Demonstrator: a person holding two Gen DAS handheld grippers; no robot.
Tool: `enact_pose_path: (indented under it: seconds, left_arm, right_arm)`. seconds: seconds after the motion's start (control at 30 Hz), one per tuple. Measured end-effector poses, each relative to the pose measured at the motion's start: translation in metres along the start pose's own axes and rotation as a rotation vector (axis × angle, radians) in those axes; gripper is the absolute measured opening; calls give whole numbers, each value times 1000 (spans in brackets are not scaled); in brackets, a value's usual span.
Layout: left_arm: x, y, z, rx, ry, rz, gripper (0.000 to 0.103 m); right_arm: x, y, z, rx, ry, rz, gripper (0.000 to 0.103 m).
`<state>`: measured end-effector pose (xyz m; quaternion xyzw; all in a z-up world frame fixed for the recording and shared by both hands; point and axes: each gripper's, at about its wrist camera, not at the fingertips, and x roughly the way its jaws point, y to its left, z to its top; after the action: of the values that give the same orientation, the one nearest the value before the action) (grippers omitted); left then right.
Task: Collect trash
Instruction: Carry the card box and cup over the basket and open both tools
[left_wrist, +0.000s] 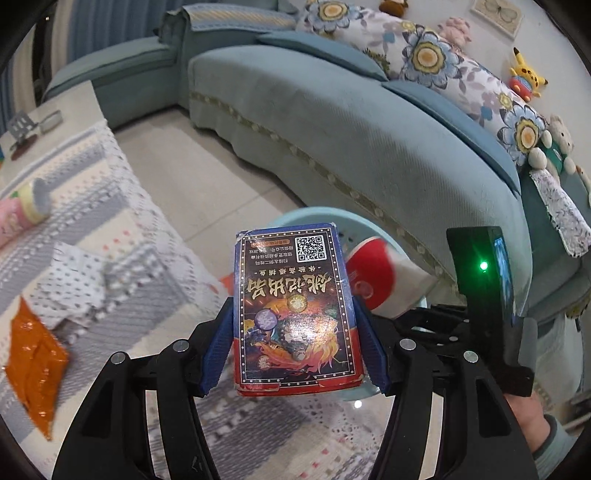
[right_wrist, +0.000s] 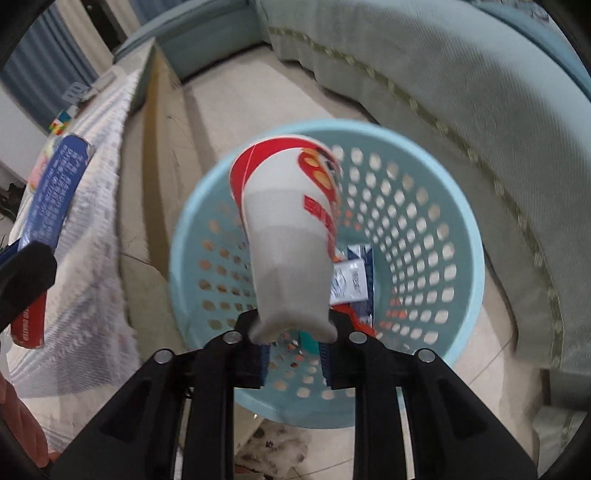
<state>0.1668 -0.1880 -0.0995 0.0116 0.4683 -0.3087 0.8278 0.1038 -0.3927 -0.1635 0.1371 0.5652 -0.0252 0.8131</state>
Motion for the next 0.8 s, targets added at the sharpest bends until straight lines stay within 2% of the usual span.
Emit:
enact_pose_path:
  seconds: [0.03, 0.07, 0.13, 0.3, 0.47, 0.67, 0.8]
  left_arm:
    - [1, -1, -1, 6, -3, -17, 62]
    - [3, -1, 0, 10, 0, -18, 70]
    - [0, 1, -2, 5, -6, -21, 79]
    - [-13, 12, -3, -25, -24, -30, 79]
    - [-54, 29, -4, -72, -93, -35, 78]
    - [-122, 63, -13, -139, -223, 15, 78]
    - [-167, 101, -24, -191, -314, 101, 78]
  right_arm:
    - [1, -2, -1, 2, 8, 3, 22]
    - [1, -3, -2, 5, 8, -5, 22]
    - [-2, -7, -3, 18, 0, -11, 28]
    - [-11, -5, -4, 32, -34, 8, 30]
    - [-49, 21, -4, -6, -133, 68, 30]
    - [-104, 83, 2, -116, -304, 162, 30]
    - [-127, 130, 1, -208, -405, 213, 35]
